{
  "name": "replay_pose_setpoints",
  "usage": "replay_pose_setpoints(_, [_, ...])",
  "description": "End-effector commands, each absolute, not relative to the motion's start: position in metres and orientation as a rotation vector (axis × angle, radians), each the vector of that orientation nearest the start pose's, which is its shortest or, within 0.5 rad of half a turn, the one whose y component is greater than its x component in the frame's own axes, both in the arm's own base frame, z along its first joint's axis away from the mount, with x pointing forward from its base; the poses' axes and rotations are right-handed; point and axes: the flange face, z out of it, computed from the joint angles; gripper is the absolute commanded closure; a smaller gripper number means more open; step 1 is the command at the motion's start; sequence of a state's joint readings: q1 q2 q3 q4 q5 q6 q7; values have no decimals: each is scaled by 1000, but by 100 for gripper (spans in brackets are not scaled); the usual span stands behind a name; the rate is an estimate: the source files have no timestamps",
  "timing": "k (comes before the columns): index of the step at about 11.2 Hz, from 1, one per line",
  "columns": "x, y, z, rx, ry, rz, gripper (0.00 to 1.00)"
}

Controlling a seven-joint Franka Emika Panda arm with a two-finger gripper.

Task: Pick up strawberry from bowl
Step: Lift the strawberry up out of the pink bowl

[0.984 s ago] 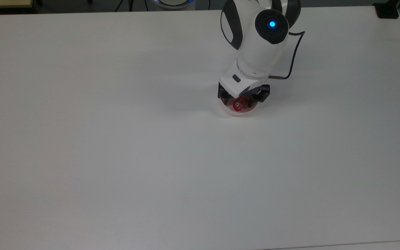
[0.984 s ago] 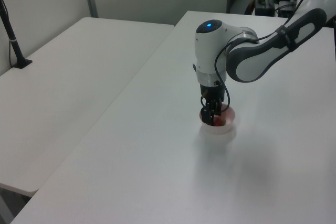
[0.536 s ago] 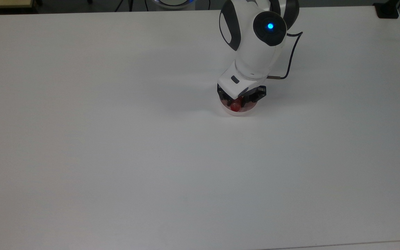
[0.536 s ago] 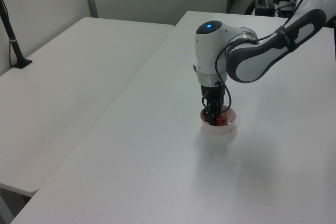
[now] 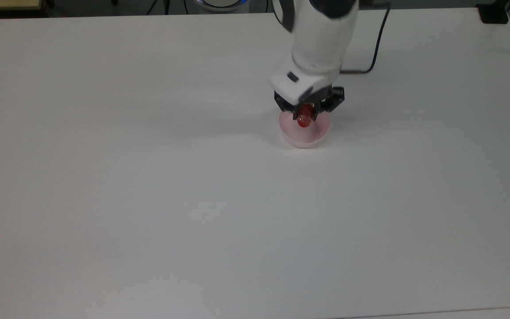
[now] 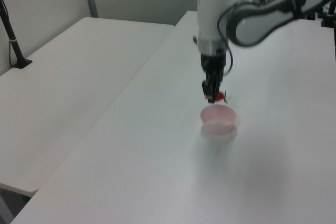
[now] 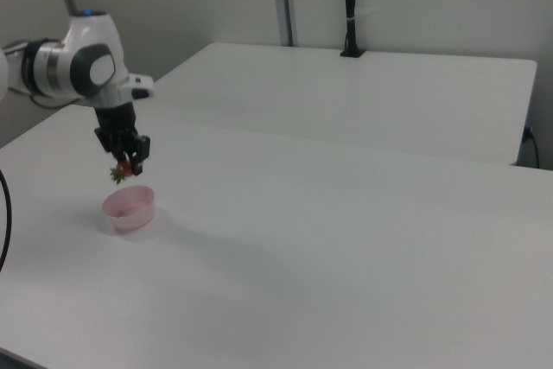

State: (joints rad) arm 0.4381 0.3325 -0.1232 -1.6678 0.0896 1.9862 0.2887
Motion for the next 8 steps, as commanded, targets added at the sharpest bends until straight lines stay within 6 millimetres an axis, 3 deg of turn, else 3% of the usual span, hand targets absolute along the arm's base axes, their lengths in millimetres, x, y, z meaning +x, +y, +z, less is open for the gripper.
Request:
replay_pose_setpoints(1, [638,145,442,-3081,-34,-23,73])
replay_pose_setpoints(3, [661,70,434,-3099,-58,-123,72])
replay_pose_setpoints(5, [671,-3,405,-3158,-129,-93,71])
replay_pose_setpoints(6, [678,-26,386,-3186,-128,-104,71])
replay_pose_setpoints(8, [687,-41,348,-3246,-151,-135,68])
